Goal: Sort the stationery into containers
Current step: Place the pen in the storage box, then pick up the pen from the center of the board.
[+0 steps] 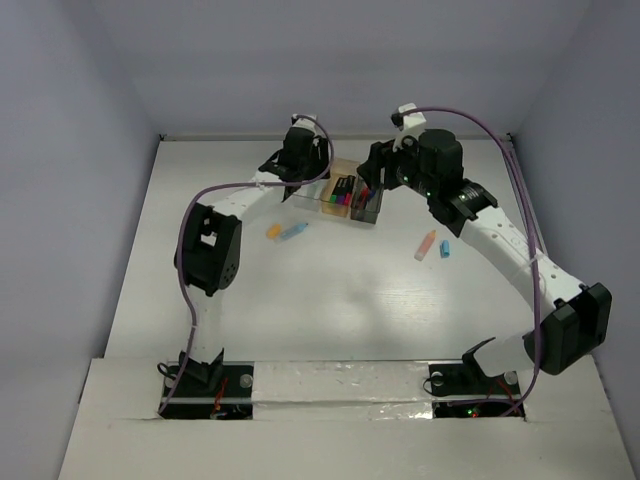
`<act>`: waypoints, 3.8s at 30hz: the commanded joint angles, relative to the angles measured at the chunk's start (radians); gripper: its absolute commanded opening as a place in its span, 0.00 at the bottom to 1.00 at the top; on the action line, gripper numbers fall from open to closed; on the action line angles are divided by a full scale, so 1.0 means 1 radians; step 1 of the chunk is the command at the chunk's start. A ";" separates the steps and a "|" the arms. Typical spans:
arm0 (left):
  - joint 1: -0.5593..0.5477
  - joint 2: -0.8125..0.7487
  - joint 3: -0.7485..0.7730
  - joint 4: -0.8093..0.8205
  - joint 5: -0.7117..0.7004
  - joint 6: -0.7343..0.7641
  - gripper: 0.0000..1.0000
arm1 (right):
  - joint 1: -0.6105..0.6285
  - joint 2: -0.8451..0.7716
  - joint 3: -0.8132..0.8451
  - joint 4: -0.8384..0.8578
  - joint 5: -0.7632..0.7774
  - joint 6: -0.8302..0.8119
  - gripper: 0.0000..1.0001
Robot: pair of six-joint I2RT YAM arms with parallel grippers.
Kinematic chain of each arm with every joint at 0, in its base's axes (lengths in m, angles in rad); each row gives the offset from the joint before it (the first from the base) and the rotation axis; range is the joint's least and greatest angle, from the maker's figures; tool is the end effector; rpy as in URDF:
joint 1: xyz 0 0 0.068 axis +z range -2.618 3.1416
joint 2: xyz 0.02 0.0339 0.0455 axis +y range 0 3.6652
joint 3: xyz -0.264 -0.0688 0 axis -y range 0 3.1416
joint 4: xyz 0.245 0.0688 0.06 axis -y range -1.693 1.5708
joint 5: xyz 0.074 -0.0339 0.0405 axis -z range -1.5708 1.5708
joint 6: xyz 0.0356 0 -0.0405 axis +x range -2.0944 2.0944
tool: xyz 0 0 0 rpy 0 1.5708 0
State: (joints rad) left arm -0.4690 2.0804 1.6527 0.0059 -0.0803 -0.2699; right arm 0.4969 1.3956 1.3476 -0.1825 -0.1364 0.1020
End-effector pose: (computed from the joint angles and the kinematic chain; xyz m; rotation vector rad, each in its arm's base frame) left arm 0.4442 -0.2219 0.2521 0.1479 2.0076 -0.3950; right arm 0.2860 0.1606 0.3967 -0.4562 1.7755 0.5474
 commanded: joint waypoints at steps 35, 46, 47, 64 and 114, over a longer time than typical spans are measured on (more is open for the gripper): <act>-0.229 -1.224 -1.231 0.583 0.186 -0.180 0.59 | -0.204 -0.070 -0.453 -0.135 0.200 0.324 0.48; -0.229 -1.554 -1.309 0.543 -0.048 -0.201 0.68 | 0.257 0.325 -0.062 -0.009 0.356 0.444 0.62; -0.229 -1.577 -1.318 0.546 -0.056 -0.201 0.68 | 0.273 0.356 -0.010 -0.003 0.362 0.455 0.63; -0.238 -1.620 -1.343 0.532 -0.081 -0.207 0.75 | 0.344 0.850 0.415 -0.100 0.414 0.513 0.69; -0.238 -1.542 -1.530 0.518 0.057 -0.469 0.69 | 0.373 0.341 -0.088 0.123 0.466 0.350 0.02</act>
State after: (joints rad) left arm -0.7010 0.5072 0.1909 0.4374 -0.1310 -0.6155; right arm 0.8650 1.8675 1.3060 -0.2283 0.3531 0.4683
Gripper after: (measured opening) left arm 0.694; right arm 0.339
